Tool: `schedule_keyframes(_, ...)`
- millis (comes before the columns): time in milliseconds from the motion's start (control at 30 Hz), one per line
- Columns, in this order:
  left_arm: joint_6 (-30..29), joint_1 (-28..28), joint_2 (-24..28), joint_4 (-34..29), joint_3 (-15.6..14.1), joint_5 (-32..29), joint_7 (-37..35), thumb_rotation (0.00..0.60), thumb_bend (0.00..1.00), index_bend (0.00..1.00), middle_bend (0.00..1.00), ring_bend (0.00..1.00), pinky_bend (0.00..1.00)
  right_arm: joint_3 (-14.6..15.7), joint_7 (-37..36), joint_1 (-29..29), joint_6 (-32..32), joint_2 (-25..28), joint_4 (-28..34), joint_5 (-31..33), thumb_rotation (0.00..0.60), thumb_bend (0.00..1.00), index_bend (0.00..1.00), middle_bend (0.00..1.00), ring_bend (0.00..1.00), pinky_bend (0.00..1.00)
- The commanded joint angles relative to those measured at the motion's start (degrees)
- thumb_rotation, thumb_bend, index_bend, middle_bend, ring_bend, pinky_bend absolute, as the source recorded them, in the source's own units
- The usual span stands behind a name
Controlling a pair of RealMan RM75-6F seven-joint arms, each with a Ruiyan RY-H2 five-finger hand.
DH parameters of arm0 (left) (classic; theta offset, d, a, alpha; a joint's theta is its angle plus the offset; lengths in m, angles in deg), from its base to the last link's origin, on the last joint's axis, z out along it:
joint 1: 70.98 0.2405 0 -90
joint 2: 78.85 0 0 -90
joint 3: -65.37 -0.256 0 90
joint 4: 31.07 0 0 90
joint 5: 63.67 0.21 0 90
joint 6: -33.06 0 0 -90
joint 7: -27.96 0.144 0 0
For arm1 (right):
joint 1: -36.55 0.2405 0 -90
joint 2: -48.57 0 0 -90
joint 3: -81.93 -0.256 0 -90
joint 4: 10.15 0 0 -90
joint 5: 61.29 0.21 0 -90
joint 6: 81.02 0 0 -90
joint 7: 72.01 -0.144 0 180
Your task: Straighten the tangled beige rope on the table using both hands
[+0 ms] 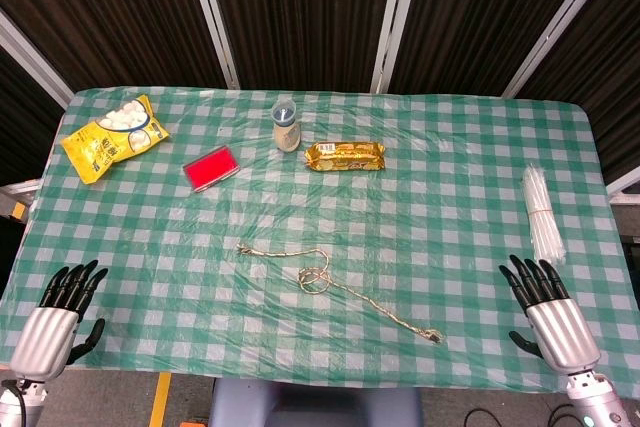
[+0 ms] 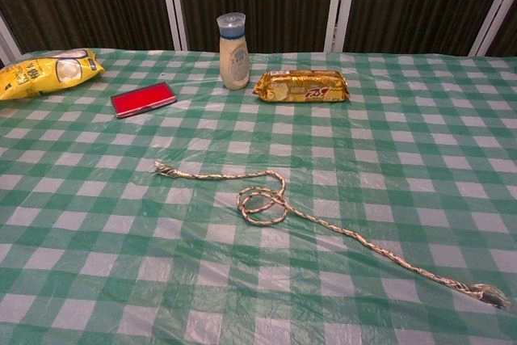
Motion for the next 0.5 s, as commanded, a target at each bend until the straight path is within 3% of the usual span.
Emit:
schedule_keyframes(33,1.27,-1.56,-1.12,-0.67,0.62,0.84,0.53,0.600,0.46,0.00,0.00,0.00,0.03,-0.19,0.31,0.18,-0.46,-0.30,0.17,0.31,0.600,0.19,0.00,0.00,0.00,0.00)
schedule_keyframes(233,10.37,-9.04,-5.95,-1.33,3.87,-0.05,0.37,0.600,0.46,0.01,0.00,0.00,0.03,0.36,0.53,0.78,-0.93,-0.97,-0.24,-1.39,0.600,0.19,0.00,0.00,0.00,0.00)
schedule_keyframes(367,10.07,-12.52,-12.99,3.29,5.76,2.61,-0.09,0.600,0.46,0.12,0.00,0.00,0.03,0.39,0.36,1.03,-0.86,-1.93,-1.30,-2.03,0.600,0.19,0.00,0.00,0.00,0.00)
schedule_keyframes(500,15.58,-16.24,-17.87,6.20,7.81,-1.04,-1.63,0.600,0.46,0.24,0.03,0.00,0.02,0.58,0.84,1.41,-1.69,-2.78,-1.79,-2.26,0.600,0.19,0.00,0.00,0.00,0.00)
